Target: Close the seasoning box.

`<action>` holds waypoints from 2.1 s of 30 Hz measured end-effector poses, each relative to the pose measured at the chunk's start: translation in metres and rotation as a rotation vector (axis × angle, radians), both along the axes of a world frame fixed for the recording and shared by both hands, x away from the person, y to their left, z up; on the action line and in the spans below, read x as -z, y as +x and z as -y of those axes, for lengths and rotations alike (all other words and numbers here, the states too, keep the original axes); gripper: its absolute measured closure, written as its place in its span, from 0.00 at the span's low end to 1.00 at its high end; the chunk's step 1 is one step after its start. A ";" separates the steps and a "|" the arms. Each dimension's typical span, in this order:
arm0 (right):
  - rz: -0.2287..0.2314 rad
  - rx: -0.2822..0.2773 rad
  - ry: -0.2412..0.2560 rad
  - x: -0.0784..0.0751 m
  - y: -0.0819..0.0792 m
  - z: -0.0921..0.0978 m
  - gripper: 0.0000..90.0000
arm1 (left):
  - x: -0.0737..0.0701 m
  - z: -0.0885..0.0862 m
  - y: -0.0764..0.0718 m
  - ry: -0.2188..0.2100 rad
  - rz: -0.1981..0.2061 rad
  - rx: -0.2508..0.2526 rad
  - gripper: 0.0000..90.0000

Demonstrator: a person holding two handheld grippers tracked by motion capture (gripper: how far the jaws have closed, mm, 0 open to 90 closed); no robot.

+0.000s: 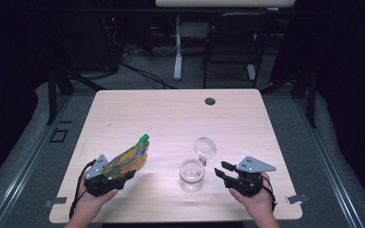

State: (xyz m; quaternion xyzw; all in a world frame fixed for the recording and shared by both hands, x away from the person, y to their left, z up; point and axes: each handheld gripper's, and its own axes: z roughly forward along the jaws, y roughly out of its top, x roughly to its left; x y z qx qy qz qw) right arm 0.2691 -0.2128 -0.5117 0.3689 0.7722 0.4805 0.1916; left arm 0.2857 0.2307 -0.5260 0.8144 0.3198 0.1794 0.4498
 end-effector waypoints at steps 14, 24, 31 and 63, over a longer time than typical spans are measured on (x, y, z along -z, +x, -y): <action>0.029 -0.043 0.003 -0.002 -0.003 -0.005 0.68 | -0.004 0.005 -0.004 0.088 0.072 -0.033 0.55; 0.032 -0.051 0.006 -0.001 -0.003 -0.005 0.68 | -0.007 0.007 -0.008 0.175 0.138 -0.062 0.55; 0.033 -0.058 0.010 0.000 -0.003 -0.006 0.68 | -0.006 0.012 -0.011 0.258 0.186 -0.056 0.55; 0.045 -0.070 0.029 -0.001 -0.005 -0.010 0.68 | -0.012 0.038 -0.012 0.477 0.323 -0.052 0.55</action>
